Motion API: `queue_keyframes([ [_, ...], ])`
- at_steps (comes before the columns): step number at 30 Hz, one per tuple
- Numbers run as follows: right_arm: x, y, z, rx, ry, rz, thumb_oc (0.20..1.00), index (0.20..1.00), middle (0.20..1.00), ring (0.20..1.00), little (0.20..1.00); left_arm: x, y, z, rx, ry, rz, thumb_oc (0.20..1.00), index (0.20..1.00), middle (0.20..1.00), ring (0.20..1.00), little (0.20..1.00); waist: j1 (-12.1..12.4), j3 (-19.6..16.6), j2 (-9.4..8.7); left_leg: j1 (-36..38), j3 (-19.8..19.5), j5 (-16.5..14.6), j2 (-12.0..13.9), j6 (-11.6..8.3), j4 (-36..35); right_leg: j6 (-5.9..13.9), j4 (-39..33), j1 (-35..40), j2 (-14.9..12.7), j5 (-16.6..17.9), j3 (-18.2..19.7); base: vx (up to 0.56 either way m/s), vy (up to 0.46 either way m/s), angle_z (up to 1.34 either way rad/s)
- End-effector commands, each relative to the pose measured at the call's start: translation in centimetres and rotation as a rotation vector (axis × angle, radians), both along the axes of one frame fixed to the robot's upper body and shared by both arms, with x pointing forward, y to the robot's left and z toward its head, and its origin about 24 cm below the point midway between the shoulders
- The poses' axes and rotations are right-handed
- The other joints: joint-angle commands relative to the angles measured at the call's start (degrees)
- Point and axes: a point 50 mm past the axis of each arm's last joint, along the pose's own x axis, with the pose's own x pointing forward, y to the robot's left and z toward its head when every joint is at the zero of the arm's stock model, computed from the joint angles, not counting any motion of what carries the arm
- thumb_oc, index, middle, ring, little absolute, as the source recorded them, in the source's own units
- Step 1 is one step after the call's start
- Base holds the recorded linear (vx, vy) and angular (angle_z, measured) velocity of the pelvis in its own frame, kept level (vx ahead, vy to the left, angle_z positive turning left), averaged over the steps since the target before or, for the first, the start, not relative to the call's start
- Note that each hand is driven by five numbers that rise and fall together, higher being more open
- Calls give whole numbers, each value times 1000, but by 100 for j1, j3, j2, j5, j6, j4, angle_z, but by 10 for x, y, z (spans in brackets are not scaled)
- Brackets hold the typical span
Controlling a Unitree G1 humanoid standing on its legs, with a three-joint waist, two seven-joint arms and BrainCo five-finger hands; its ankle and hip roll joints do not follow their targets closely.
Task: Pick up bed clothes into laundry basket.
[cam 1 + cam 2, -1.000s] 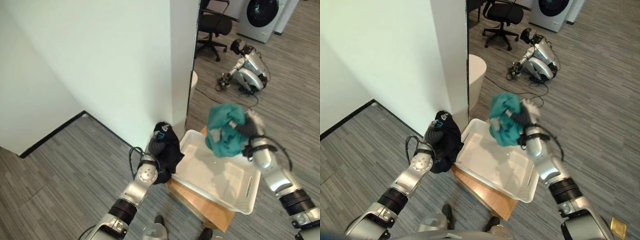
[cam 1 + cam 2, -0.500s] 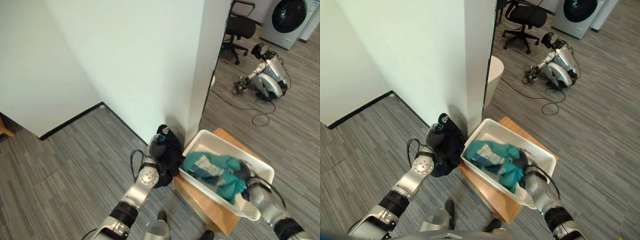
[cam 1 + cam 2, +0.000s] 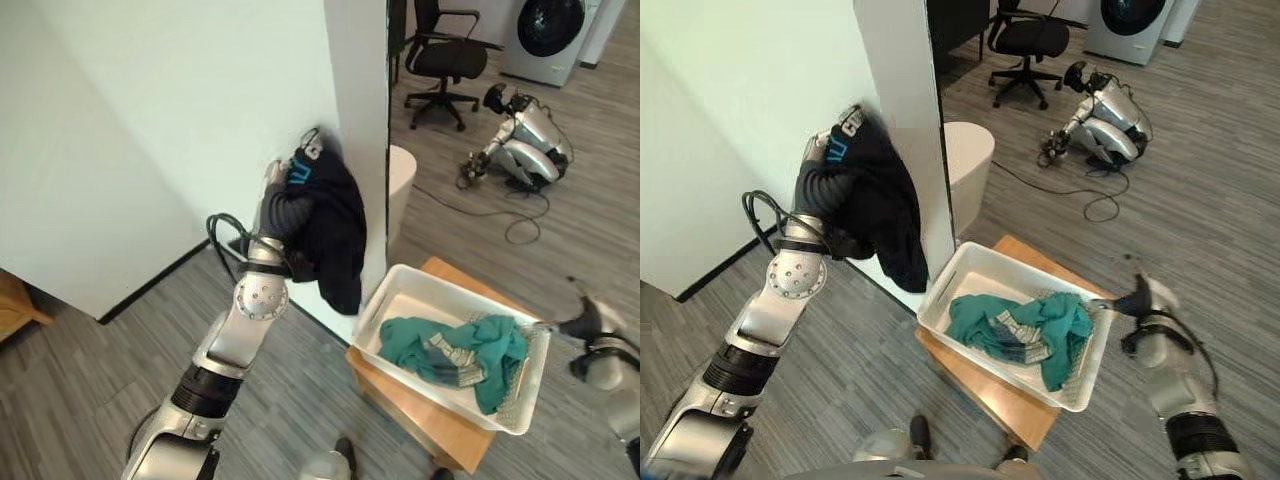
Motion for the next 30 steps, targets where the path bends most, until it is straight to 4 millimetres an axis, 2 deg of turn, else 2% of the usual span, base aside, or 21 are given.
queue_keyframes([
  [1,9,-34,48,-130,-119,-90,1000,1000,1000,1000,1000,-9,-31,29,-75,-120,-223,200,200,200,200,200,255,-123,-29,-220,-13,1111,683,-926,-243,548,71,454,-57,-409,-314,-64,-35,-1],
  [3,1,-57,59,-156,-112,-167,1000,1000,1000,1000,1000,-13,-28,33,-69,-146,-221,200,200,200,200,200,325,-156,26,-220,-36,1208,688,-981,-231,575,71,468,-73,-393,-349,-58,-34,0],
  [4,1,-58,60,-156,-113,-167,1000,1000,1000,1000,1000,-13,-28,33,-70,-146,-221,200,200,200,200,200,328,-154,33,-220,-37,1211,688,-983,-232,575,71,469,-72,-393,-350,-44,-22,3],
  [6,-9,-73,64,-172,-93,-222,1000,1000,1000,1000,1000,-23,-26,34,-85,-164,-259,200,200,200,200,200,383,-159,74,-217,-55,1311,710,-1035,-203,585,71,493,-99,-388,-398,-63,-34,1],
  [9,-14,-78,64,-186,-76,-237,1000,1000,1000,1000,1000,-27,-25,33,-100,-163,-274,200,200,200,200,200,403,-160,97,-211,-64,1353,717,-1058,-195,591,71,510,-111,-382,-418,-50,-22,0],
  [11,-16,-76,51,-188,-18,-234,1000,1000,1000,1000,1000,-34,-35,34,-211,-145,-385,200,200,200,200,200,414,-177,140,-228,-105,1489,766,-1125,-118,583,71,560,-128,-393,-436,-121,-60,4],
  [12,-15,-76,52,-188,-19,-233,1000,1000,1000,1000,1000,-33,-35,34,-212,-145,-385,200,200,200,200,200,405,-174,143,-231,-110,1490,769,-1128,-115,580,71,562,-125,-395,-440,-71,-44,16],
  [13,-10,-71,48,-180,-12,-215,1000,1000,1000,1000,1000,-33,-41,35,-233,-141,-410,200,200,200,200,200,387,-177,149,-237,-113,1525,786,-1145,-84,574,71,575,-124,-405,-435,-52,-37,21],
  [14,0,-60,40,-158,-1,-182,1000,1000,1000,1000,1000,-30,-55,38,-276,-122,-467,200,200,200,200,200,357,-193,170,-233,-124,1564,799,-1154,-58,567,71,578,-139,-419,-412,-52,-36,21],
  [15,2,-60,40,-159,-4,-180,1000,1000,1000,1000,1000,-29,-55,39,-277,-125,-465,200,200,200,200,200,345,-177,171,-232,-122,1565,801,-1156,-59,566,71,578,-137,-420,-410,-60,-32,9],
  [17,13,-46,31,-137,15,-136,1000,1000,1000,1000,1000,-27,-72,41,-298,-99,-525,200,200,200,200,200,310,-194,187,-222,-118,1610,824,-1167,-38,557,71,596,-148,-430,-379,-33,-16,2],
  [18,24,-30,19,-117,45,-89,1000,1000,1000,1000,1000,-25,-89,44,-325,-65,-601,200,200,200,200,200,253,-201,206,-203,-89,1646,849,-1170,-24,544,71,600,-133,-446,-351,0,0,0],
  [21,31,-14,5,-84,69,-55,1000,1000,1000,1000,1000,-23,-100,46,-364,-48,-632,200,200,200,200,200,193,-193,211,-171,-71,1673,871,-1165,-26,521,71,607,-104,-466,-306,3,-12,-3],
  [23,35,-1,-5,-58,84,-27,1000,1000,1000,1000,1000,-22,-114,41,-391,10,-676,200,200,200,200,200,136,-186,225,-172,-85,1686,881,-1167,-3,510,71,605,-93,-475,-258,15,-19,-6],
  [24,38,10,-14,-23,96,-6,1000,1000,1000,1000,1000,-18,-127,32,-372,65,-670,200,200,200,200,200,66,-174,241,-148,-101,1648,869,-1150,2,495,71,592,-61,-497,-203,16,-13,-11],
  [27,39,22,-24,12,106,16,1000,1000,1000,1000,1000,-12,-132,22,-309,87,-608,200,200,200,200,200,2,-135,245,-141,-105,1594,854,-1133,46,482,71,573,-42,-521,-128,33,-12,-17],
  [28,37,28,-31,42,115,23,1000,1000,1000,1000,1000,-6,-136,9,-238,114,-543,200,200,200,200,200,-89,-91,241,-138,-91,1508,832,-1104,64,482,71,536,-40,-536,-47,35,-5,-34],
  [29,37,28,-31,43,116,23,1000,1000,1000,1000,1000,-6,-136,9,-237,114,-542,200,200,200,200,200,-86,-92,237,-137,-86,1502,831,-1103,68,483,71,537,-42,-536,-43,50,-3,-35],
  [30,35,35,-39,79,123,28,1000,1000,1000,1000,1000,1,-137,-6,-184,160,-486,200,200,200,200,200,-180,-47,231,-139,-65,1406,815,-1067,61,488,71,474,-47,-541,17,17,4,-18],
])
